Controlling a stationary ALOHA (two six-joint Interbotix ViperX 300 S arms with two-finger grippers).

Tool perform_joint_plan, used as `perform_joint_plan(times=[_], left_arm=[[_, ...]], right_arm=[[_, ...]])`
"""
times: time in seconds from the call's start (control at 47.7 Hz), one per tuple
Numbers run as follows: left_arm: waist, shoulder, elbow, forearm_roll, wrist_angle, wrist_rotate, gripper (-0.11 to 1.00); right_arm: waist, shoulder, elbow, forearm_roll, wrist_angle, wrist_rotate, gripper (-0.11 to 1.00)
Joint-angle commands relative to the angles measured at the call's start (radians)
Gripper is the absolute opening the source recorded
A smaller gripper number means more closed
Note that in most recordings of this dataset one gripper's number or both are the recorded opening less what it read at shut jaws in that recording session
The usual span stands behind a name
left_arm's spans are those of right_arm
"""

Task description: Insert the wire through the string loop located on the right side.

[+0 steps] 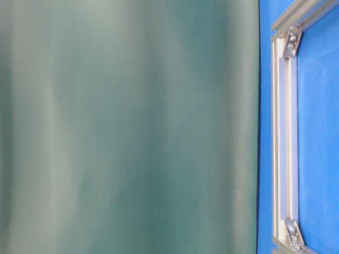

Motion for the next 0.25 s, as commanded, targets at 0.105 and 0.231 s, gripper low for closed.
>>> perform_joint_plan(times=[0.105,0.231], left_arm=[[-0.005,-0.011,-0.009,0.003,-0.003,0.0,0.88],[-0.005,-0.018,-0.014,0.003,-0.003,0.002,0.87]], right_arm=[[-0.002,-0.044,0.003,-0.002,-0.002,-0.002,0.84],[-0.002,-0.06,0.005,0.0,0.0,-0.003,0.84]])
